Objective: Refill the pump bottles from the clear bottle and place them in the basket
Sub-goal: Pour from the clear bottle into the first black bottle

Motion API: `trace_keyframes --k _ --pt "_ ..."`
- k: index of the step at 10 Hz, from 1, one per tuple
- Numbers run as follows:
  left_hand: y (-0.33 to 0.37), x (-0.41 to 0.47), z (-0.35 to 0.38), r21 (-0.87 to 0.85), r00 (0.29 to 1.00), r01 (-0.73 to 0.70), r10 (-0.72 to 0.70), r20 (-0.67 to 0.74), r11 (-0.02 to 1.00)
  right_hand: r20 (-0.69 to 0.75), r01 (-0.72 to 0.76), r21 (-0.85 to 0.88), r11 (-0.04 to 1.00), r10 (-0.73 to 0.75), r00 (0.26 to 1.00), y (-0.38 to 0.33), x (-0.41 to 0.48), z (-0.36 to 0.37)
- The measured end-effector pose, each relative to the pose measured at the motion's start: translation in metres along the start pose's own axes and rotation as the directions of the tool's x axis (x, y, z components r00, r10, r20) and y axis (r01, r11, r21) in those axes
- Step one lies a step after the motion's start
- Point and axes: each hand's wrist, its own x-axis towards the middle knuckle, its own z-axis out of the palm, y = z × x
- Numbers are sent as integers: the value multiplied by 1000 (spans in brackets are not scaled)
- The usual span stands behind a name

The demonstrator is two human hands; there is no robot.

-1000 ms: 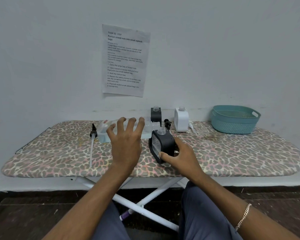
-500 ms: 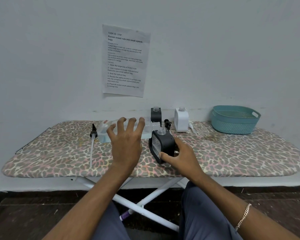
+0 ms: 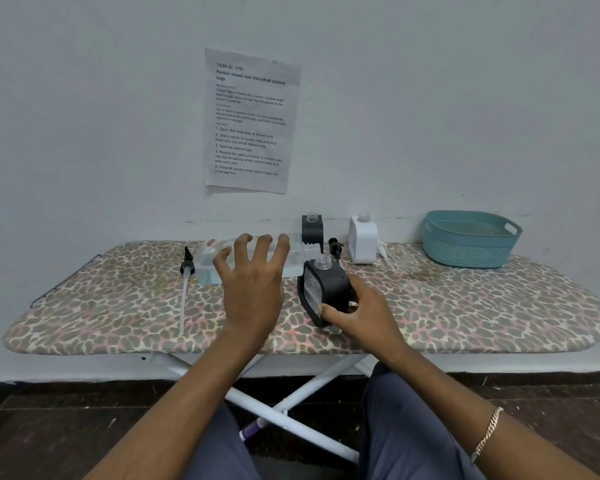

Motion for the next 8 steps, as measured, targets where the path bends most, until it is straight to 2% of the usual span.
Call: trace_keyframes --k 8 --pt "1 0 -1 -1 1000 4 -4 1 1000 1 3 8 1000 -3 1000 -1 -1 0"
